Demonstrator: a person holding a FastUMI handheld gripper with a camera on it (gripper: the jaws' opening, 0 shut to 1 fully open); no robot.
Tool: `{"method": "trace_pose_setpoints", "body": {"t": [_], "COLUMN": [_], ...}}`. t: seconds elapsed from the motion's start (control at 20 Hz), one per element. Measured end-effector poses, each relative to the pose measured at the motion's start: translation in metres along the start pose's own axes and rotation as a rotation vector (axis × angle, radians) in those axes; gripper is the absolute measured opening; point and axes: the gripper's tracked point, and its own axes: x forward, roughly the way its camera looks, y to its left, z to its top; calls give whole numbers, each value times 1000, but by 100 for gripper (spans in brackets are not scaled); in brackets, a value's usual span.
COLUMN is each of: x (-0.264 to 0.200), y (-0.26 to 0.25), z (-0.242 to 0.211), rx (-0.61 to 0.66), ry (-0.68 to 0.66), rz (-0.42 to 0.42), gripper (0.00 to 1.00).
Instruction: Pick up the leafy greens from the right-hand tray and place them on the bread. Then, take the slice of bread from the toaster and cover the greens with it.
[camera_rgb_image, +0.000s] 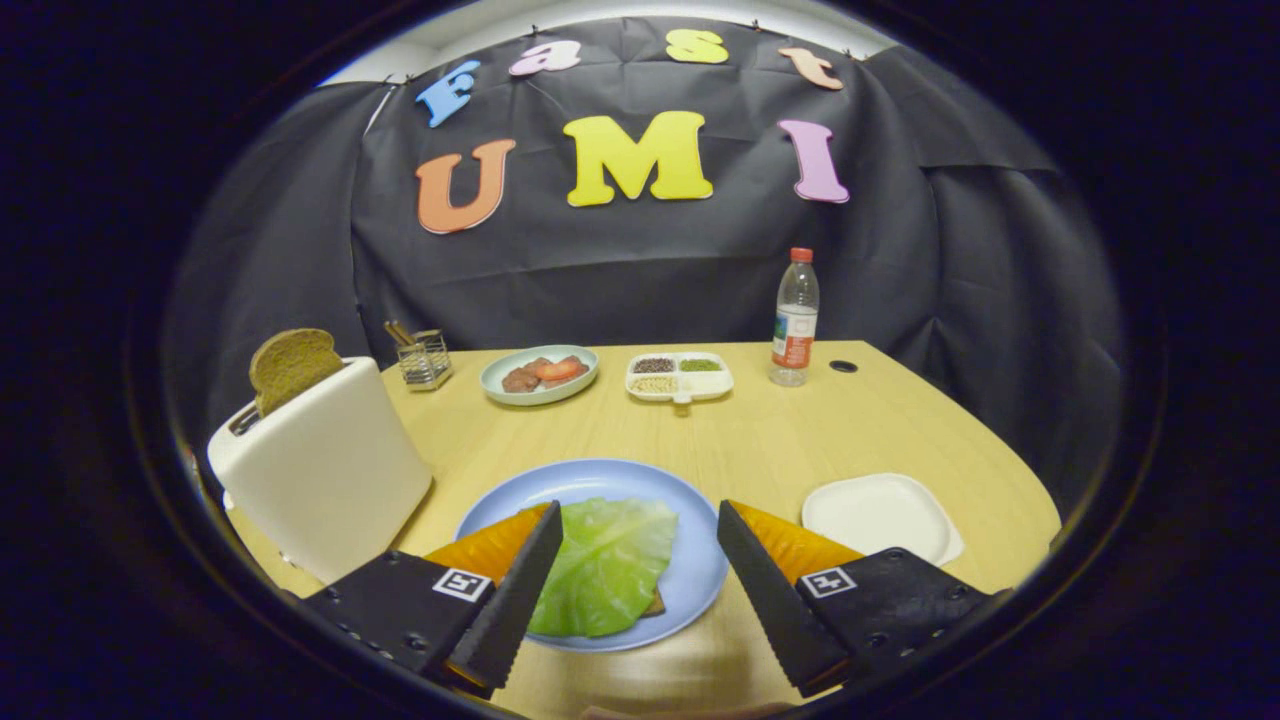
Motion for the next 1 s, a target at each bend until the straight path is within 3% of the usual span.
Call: {"method": "trace_pose_setpoints", "body": {"t": [0.4, 0.75, 1.0], "x": [-83, -119, -116], "y": [59, 151, 211], "z": [56, 100, 125], "rx": [-21, -74, -128], "ry": [-125, -232, -254], "rz": [-39, 37, 94], "gripper": [96, 96, 96]}}
